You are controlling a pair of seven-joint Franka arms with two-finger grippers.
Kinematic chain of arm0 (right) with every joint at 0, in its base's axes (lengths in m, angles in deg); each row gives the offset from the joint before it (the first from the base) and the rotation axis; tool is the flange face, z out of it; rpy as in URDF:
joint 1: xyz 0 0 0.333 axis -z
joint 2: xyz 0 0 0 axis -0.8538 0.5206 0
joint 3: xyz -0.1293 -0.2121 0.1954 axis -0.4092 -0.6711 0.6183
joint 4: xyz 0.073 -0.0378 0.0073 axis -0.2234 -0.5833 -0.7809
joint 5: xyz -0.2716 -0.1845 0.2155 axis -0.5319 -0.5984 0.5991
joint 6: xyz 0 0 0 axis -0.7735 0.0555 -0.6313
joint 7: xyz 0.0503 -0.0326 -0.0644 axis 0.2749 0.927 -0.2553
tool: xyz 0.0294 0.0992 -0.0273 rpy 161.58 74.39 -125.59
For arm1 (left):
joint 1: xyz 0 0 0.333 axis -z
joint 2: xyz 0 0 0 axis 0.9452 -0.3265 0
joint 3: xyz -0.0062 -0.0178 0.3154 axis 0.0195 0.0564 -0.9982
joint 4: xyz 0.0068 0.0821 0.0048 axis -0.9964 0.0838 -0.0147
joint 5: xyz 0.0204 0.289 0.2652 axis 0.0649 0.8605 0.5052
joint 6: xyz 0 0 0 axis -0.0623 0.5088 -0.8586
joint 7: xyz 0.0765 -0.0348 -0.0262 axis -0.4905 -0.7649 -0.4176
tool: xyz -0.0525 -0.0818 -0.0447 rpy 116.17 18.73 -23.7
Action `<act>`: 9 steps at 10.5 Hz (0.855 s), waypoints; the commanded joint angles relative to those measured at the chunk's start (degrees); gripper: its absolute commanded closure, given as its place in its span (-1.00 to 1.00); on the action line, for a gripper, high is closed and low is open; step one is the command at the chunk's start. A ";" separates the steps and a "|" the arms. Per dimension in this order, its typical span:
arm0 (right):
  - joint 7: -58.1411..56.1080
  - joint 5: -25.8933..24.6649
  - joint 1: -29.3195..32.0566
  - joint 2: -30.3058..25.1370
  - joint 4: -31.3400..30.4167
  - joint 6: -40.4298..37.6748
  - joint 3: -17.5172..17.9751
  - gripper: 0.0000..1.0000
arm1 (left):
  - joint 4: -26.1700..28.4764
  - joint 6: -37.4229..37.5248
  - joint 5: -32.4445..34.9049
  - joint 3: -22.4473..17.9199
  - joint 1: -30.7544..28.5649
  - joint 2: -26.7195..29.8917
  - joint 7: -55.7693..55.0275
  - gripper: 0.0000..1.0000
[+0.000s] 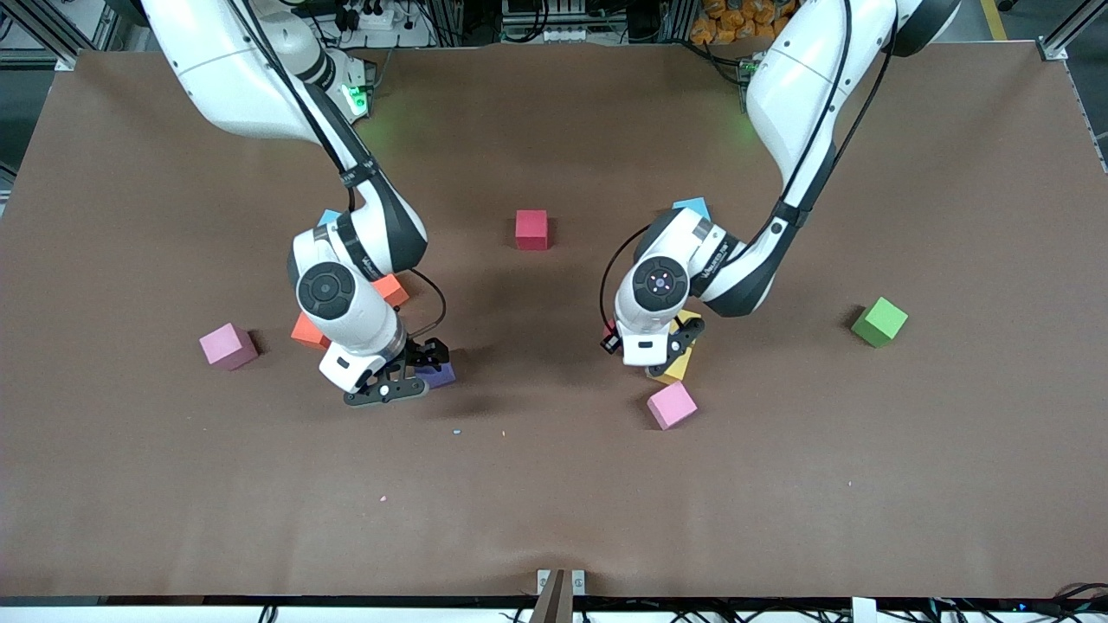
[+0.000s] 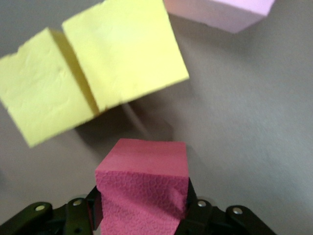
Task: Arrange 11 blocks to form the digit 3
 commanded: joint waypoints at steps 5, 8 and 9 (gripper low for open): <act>0.28 -1.54 0.47 1.66 1.21 1.42 3.27 -1.00 | 8.79 5.17 -4.04 5.76 -0.39 9.51 -7.89 0.85; 0.28 -6.46 0.39 2.27 -1.07 5.28 3.45 -1.00 | 14.92 2.28 -4.68 5.94 0.23 12.39 -23.75 0.84; 0.20 -6.64 0.47 2.27 -1.16 5.29 3.45 -1.00 | 17.21 0.87 -4.68 6.03 0.23 13.80 -29.31 0.84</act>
